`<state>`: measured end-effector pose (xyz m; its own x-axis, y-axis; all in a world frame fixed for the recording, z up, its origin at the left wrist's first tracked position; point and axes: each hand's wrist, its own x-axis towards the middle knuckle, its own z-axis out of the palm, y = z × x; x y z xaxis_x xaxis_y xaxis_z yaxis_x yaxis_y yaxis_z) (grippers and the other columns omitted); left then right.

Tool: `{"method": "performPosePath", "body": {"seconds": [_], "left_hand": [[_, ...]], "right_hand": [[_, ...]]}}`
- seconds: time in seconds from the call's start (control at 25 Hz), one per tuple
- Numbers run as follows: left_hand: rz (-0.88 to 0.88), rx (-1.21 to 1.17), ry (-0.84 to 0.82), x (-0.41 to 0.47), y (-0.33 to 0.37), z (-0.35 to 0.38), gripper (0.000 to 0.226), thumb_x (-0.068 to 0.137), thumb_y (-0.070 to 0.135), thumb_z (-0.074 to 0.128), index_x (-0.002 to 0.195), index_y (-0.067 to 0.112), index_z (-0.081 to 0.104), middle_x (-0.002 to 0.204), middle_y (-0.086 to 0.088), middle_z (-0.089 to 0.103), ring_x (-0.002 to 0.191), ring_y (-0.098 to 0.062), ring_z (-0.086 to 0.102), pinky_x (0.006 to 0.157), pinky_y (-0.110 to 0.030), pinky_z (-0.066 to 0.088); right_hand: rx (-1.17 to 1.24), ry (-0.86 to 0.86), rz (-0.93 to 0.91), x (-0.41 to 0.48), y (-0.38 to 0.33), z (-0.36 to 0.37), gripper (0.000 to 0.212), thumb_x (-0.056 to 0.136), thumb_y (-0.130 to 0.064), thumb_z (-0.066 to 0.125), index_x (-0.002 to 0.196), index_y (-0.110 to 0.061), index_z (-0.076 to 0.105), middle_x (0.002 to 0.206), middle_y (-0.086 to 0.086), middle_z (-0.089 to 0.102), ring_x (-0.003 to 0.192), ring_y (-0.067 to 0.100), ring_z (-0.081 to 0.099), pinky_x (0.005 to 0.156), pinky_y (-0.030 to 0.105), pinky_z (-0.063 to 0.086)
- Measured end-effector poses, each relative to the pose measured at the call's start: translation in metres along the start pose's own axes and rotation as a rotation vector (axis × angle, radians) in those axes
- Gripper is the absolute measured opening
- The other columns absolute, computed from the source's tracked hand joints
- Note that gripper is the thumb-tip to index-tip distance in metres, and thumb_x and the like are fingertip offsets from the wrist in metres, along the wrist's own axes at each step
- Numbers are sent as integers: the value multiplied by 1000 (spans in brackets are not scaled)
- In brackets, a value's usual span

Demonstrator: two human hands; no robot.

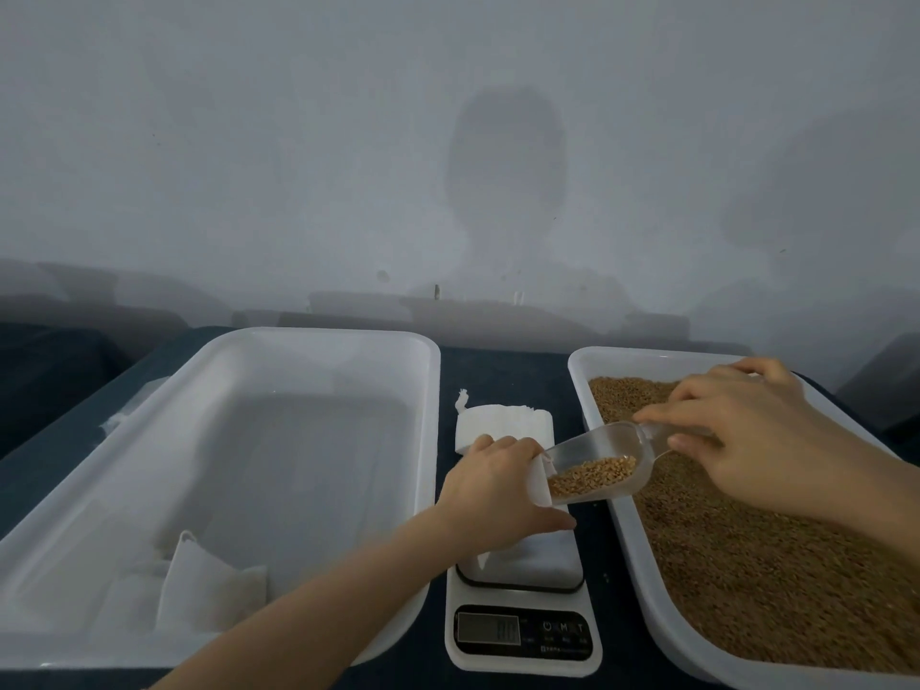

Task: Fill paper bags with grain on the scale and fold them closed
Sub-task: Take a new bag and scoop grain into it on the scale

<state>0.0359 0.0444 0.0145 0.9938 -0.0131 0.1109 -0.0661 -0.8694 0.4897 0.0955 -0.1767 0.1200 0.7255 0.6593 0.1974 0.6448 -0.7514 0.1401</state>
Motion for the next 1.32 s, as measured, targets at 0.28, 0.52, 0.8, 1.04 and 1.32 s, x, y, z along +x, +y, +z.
{"method": "performPosePath", "body": {"seconds": [0.28,0.52,0.8,1.04,1.32], "left_hand": [[-105,-246,-86,7,2,11,64,69,54,76,120,33,42,116,5,52,98,-12,54,87,-35,53],[-92,-300,-2,7,-1,11,54,71,48,76,113,36,45,94,19,42,94,-7,49,84,-24,50],[-94,-302,40,7,0,9,55,72,46,77,116,30,47,86,24,34,94,-11,48,85,-28,49],[-132,-299,35,7,-2,10,60,71,52,75,117,32,44,105,7,45,91,-13,53,82,-26,48],[-199,-370,-54,7,-6,7,62,68,43,79,117,32,42,114,3,54,103,-18,53,91,-35,49]], "right_hand": [[-47,-28,-11,6,0,-3,35,93,-37,47,123,-54,49,96,-31,42,96,-3,34,100,30,6],[-184,-55,-62,19,-13,-17,35,92,-36,42,124,-50,50,103,-21,53,103,7,43,102,37,8],[-303,-62,-90,26,-24,-26,33,90,-34,43,118,-44,56,102,-16,57,102,11,45,99,38,8],[-454,17,-188,30,-41,-41,36,84,-32,38,109,-40,62,94,-13,59,97,14,49,96,39,6],[-600,127,-345,26,-72,-58,33,71,-19,45,93,-27,69,84,-1,60,90,25,52,103,47,10]]}}
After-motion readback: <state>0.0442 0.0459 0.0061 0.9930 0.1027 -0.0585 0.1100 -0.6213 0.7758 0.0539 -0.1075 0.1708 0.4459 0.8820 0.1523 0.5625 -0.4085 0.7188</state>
